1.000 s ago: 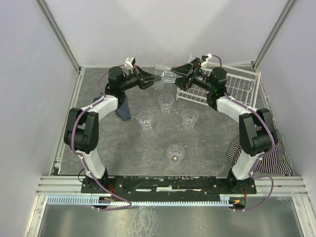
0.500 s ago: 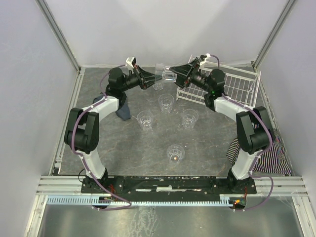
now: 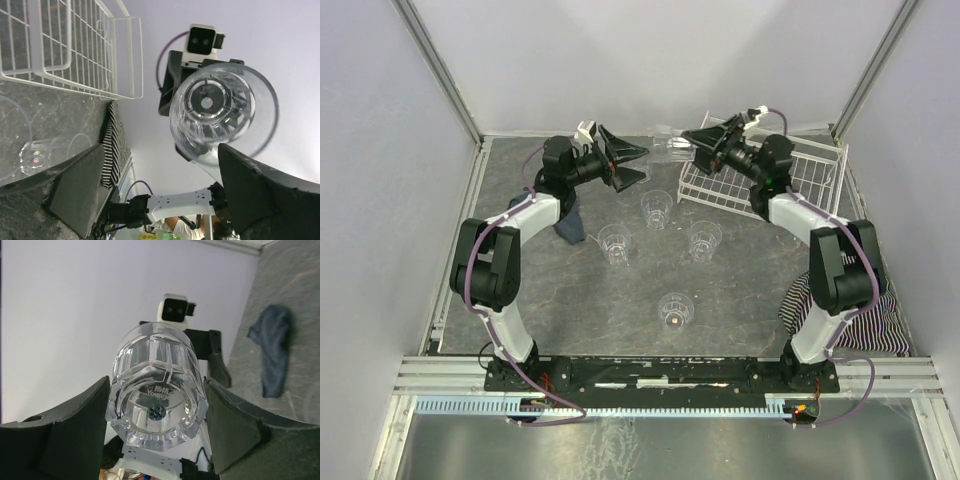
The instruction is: Load the cups into the dish rack
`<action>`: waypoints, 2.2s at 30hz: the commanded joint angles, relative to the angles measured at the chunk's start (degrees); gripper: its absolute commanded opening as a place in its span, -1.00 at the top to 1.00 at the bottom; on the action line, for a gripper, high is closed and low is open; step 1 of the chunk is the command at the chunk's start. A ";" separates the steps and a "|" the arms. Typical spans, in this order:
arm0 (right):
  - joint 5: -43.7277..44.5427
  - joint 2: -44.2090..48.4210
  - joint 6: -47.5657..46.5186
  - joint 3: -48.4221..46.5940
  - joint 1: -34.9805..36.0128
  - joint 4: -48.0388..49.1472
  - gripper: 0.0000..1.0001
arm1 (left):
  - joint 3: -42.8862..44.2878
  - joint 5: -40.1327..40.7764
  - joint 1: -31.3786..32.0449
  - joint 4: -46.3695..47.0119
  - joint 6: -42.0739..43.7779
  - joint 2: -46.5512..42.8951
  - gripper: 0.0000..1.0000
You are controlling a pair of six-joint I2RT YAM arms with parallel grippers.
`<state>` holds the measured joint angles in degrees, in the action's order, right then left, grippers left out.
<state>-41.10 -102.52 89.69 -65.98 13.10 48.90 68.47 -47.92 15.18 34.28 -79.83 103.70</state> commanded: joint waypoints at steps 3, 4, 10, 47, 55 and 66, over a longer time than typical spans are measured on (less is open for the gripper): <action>-1.34 10.42 -24.33 -7.66 -7.60 -30.26 0.98 | 5.87 2.89 -1.40 -14.07 14.46 -2.71 -0.99; -0.96 11.09 -30.29 -9.86 -8.49 -37.40 0.98 | 7.42 3.81 -1.50 -18.37 16.21 -2.50 -0.98; 7.85 9.99 -57.09 -26.00 -13.22 -74.97 0.98 | 21.45 13.80 -1.23 -46.91 34.72 -1.74 -0.99; 52.51 -27.64 -71.71 -69.36 -23.77 -99.58 0.99 | 21.13 14.56 -5.76 -50.13 42.75 3.95 -0.99; 53.46 -34.78 -68.47 -78.87 -25.96 -101.30 0.99 | 24.25 14.09 -6.77 -50.96 42.24 8.10 -0.99; 52.08 -35.77 -66.81 -80.10 -28.07 -103.52 0.99 | 29.87 12.62 -7.19 -52.21 41.19 12.74 -0.99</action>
<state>10.44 -139.13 22.04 -142.69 -14.50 -54.76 94.48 -33.15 8.29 -17.96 -39.53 115.33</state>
